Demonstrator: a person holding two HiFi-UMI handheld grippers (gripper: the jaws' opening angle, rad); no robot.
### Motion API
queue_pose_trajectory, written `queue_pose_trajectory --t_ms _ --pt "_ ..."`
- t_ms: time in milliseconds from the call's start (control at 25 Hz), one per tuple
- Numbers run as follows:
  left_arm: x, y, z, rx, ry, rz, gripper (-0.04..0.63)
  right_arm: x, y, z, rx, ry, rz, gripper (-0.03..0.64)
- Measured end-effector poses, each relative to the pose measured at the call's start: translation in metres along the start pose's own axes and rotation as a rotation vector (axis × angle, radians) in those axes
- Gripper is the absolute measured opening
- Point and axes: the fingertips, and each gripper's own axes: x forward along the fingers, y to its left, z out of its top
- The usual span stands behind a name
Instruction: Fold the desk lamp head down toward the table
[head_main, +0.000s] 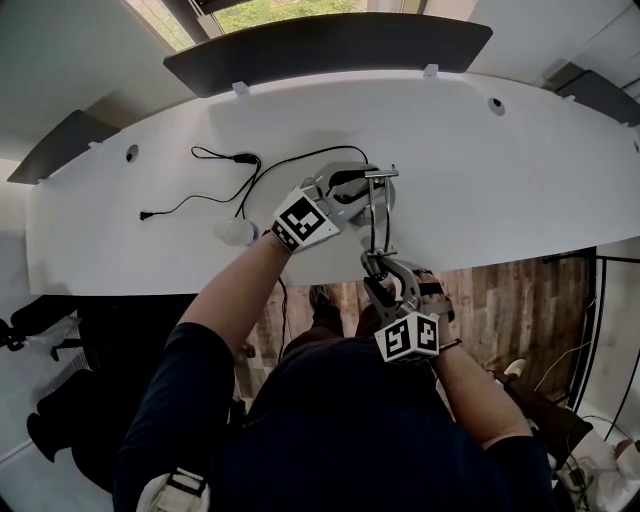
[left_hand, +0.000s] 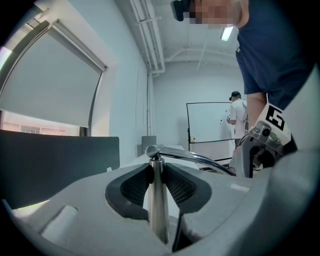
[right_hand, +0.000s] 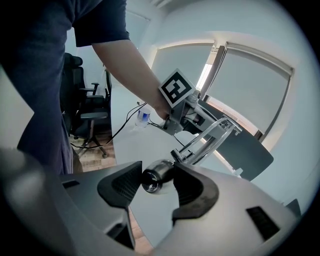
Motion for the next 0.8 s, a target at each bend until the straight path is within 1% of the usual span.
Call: queue_pose_trajectory --t_ms 800 --pt "-0.001 0.001 -0.004 -0.036 -0.007 -0.01 0.104 0.032 -0.004 -0.014 -0.054 0.023 -0.028 0.183"
